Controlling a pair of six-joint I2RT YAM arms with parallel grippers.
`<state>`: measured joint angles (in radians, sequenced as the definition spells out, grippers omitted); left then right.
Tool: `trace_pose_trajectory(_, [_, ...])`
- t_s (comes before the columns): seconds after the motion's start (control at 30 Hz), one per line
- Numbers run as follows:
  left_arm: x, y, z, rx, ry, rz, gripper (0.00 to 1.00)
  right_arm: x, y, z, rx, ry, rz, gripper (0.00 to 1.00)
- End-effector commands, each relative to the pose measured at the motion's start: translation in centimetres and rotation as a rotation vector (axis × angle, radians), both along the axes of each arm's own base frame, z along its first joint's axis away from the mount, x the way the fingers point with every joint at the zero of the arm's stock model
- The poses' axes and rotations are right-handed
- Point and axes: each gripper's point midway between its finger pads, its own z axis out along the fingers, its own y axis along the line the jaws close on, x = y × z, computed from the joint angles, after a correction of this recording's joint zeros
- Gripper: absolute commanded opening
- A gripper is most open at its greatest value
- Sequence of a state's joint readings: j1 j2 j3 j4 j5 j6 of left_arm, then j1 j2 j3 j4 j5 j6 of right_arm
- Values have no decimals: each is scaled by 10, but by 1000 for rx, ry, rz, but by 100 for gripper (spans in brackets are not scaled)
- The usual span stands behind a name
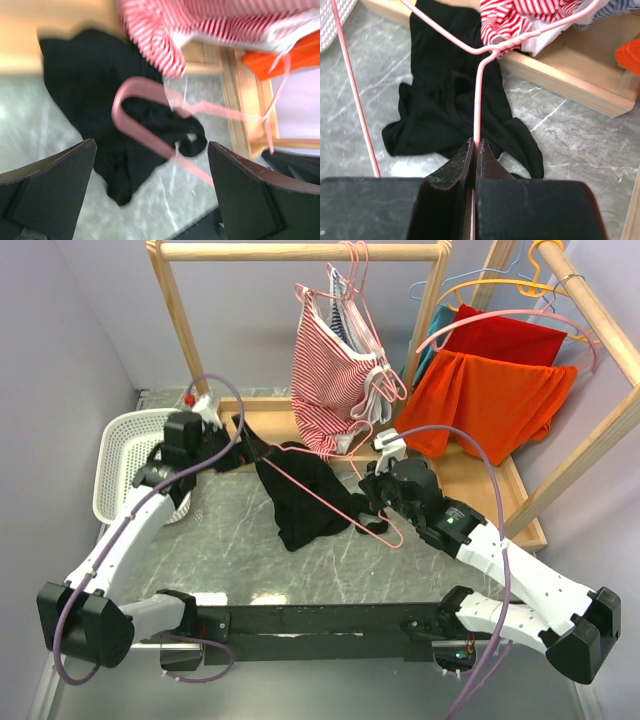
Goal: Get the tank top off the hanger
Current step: Place the hanger at the clothesline.
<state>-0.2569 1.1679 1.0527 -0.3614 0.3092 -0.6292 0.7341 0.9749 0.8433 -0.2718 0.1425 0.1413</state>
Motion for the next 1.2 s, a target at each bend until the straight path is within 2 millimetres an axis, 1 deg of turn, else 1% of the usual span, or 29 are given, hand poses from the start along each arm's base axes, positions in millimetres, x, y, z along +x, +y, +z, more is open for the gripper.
trace_pose_trajectory(0.0, [-15, -15, -1, -161, 28, 20, 100, 16, 2, 19, 81, -72, -118, 0])
trace_pose_trajectory(0.07, [-15, -14, 0, -182, 28, 38, 99, 14, 5, 22, 107, -78, -116, 0])
trace_pose_trajectory(0.1, [-16, -15, -5, -188, 42, 39, 100, 14, 6, 24, 119, -83, -118, 0])
trace_pose_trajectory(0.17, [-13, -20, -2, -230, 29, 28, 100, 11, 7, 25, 129, -84, -108, 0])
trace_pose_trajectory(0.2, [-15, -24, -9, -250, 47, 11, 99, 11, 8, 26, 131, -83, -108, 0])
trace_pose_trajectory(0.23, [-10, -29, 3, -306, 3, -1, 100, 10, 9, 27, 132, -82, -103, 0])
trace_pose_trajectory(0.27, [-11, -33, 6, -341, -11, -16, 99, 9, 9, 25, 128, -78, -101, 0])
trace_pose_trajectory(0.3, [-15, -38, 3, -375, -5, -47, 100, 8, 10, 26, 133, -78, -97, 0])
trace_pose_trajectory(0.33, [-14, -42, 6, -426, 5, -51, 100, 7, 11, 24, 131, -74, -88, 0])
trace_pose_trajectory(0.37, [-12, -47, 19, -466, -51, -79, 99, 6, 12, 25, 137, -74, -84, 0])
trace_pose_trajectory(0.47, [-12, -57, 14, -493, -24, -105, 100, 3, 13, 26, 146, -76, -77, 0])
trace_pose_trajectory(0.5, [-10, -61, 17, -488, -25, -109, 98, 2, 13, 26, 148, -77, -78, 0])
trace_pose_trajectory(0.53, [-9, -66, 12, -476, -13, -116, 95, 2, 14, 26, 150, -76, -78, 0])
trace_pose_trajectory(0.57, [-9, -69, 12, -474, -15, -121, 90, 1, 14, 25, 147, -75, -76, 0])
trace_pose_trajectory(0.6, [-9, -73, 14, -474, -15, -131, 80, 1, 14, 27, 150, -79, -77, 0])
trace_pose_trajectory(0.63, [-6, -74, 9, -467, -6, -123, 72, 0, 14, 26, 147, -79, -76, 0])
trace_pose_trajectory(0.67, [-5, -75, 10, -465, -5, -125, 62, -1, 15, 28, 150, -83, -69, 0])
trace_pose_trajectory(0.7, [-4, -76, 10, -462, 0, -125, 41, -1, 15, 28, 152, -84, -70, 0])
trace_pose_trajectory(0.77, [-2, -76, 6, -454, 8, -118, 23, -3, 15, 30, 157, -89, -65, 0])
trace_pose_trajectory(0.8, [-3, -77, 5, -452, 13, -118, 10, -4, 16, 29, 160, -87, -61, 0])
trace_pose_trajectory(0.83, [-2, -77, 3, -447, 14, -119, 2, -5, 16, 30, 164, -87, -59, 0])
trace_pose_trajectory(0.87, [-3, -77, 2, -445, 16, -125, 1, -6, 18, 31, 170, -91, -48, 0])
trace_pose_trajectory(0.97, [-6, -81, -5, -436, 17, -161, 1, -12, 22, 33, 187, -89, -20, 0])
trace_pose_trajectory(1.1, [-8, -84, -15, -433, 16, -191, 1, -27, 34, 37, 239, -74, 72, 0])
trace_pose_trajectory(1.17, [-6, -85, -22, -422, 29, -194, 1, -35, 37, 41, 267, -76, 115, 0])
